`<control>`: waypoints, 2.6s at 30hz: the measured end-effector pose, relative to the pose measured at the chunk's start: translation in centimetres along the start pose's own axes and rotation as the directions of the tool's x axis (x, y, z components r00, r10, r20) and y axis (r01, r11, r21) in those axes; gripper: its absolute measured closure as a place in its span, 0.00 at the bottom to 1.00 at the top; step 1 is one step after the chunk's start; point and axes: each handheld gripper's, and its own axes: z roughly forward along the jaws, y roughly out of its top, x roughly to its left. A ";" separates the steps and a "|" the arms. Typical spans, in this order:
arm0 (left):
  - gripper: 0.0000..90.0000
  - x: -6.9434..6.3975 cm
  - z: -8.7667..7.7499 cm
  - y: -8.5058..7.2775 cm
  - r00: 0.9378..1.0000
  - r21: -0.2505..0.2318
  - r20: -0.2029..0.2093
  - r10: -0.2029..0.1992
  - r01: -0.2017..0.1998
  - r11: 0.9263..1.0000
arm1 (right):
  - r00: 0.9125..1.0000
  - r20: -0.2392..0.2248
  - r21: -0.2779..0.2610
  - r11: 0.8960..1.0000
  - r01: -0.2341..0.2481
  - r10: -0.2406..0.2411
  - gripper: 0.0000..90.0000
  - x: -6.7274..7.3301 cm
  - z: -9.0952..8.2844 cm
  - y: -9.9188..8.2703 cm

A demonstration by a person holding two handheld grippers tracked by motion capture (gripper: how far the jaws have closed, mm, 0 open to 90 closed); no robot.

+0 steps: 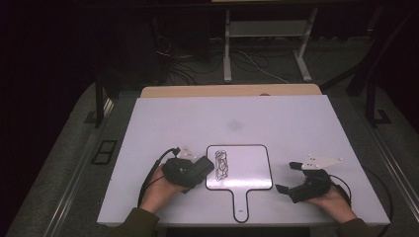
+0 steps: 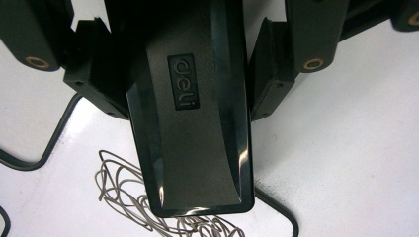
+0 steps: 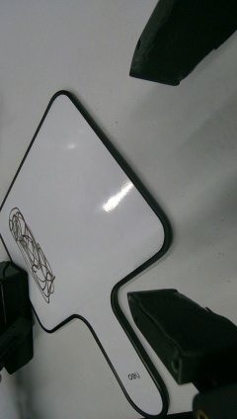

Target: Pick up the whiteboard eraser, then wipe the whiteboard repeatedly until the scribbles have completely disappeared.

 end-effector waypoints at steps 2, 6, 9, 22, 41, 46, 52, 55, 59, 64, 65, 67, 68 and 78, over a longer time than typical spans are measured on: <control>0.40 0.0 -0.1 0.0 1.000 0.001 -0.001 0.001 -0.001 1.000 | 1.000 0.000 0.000 1.000 0.000 0.000 0.00 0.0 0.0 0.0; 0.43 0.0 -0.2 0.0 1.000 0.004 -0.006 0.003 -0.003 1.000 | 1.000 0.001 0.001 1.000 0.000 0.000 0.00 0.0 0.0 0.0; 0.43 -0.1 -0.2 0.1 1.000 0.018 -0.013 0.004 -0.003 1.000 | 1.000 0.001 0.004 1.000 0.002 -0.002 0.00 0.0 0.0 0.0; 0.44 -0.3 -1.0 0.3 0.999 0.003 -0.039 0.010 -0.010 1.000 | 1.000 0.003 0.007 1.000 0.005 -0.005 0.00 0.0 0.0 0.0; 0.44 -0.4 -2.4 0.3 0.999 -0.037 0.007 0.038 -0.038 0.999 | 1.000 0.002 0.006 1.000 0.004 -0.004 0.00 0.0 0.0 0.0; 0.44 -0.4 -2.1 0.7 0.999 -0.027 0.018 0.034 -0.034 0.999 | 1.000 0.001 0.005 1.000 0.001 -0.001 0.00 0.0 0.0 -0.1; 0.44 -0.3 -2.3 1.5 0.999 -0.032 0.021 0.035 -0.034 0.999 | 1.000 0.004 0.002 1.000 -0.001 0.001 0.00 -0.1 -0.1 -0.1; 0.44 -0.1 -2.5 2.0 0.999 -0.042 0.014 0.041 -0.041 0.998 | 1.000 0.005 0.003 1.000 -0.004 0.004 0.00 -0.1 -0.1 -0.1; 0.44 0.1 -2.7 2.7 0.999 -0.051 0.010 0.040 -0.039 0.998 | 1.000 0.004 -0.001 1.000 -0.006 0.006 0.00 -0.1 -0.1 -0.1; 0.44 0.4 -2.8 3.4 0.999 -0.062 0.015 0.044 -0.043 0.997 | 1.000 0.006 0.000 1.000 -0.004 0.004 0.00 -0.2 -0.1 -0.1; 0.44 0.4 -2.7 3.5 0.999 -0.064 0.014 0.041 -0.040 0.997 | 1.000 0.005 0.000 1.000 -0.007 0.007 0.00 -0.2 -0.1 -0.1; 0.44 0.5 -2.8 3.7 0.999 -0.069 0.010 0.043 -0.043 0.997 | 1.000 0.006 -0.004 1.000 -0.012 0.012 0.00 -0.1 -0.1 -0.1; 0.44 0.6 -2.8 3.8 0.999 -0.070 0.011 0.046 -0.045 0.997 | 1.000 0.006 -0.004 1.000 -0.012 0.012 0.00 -0.1 -0.1 -0.1; 0.44 1.1 -2.3 5.5 0.998 -0.072 0.005 0.066 -0.066 0.995 | 1.000 0.009 -0.003 1.000 -0.017 0.017 0.00 -0.1 -0.1 -0.1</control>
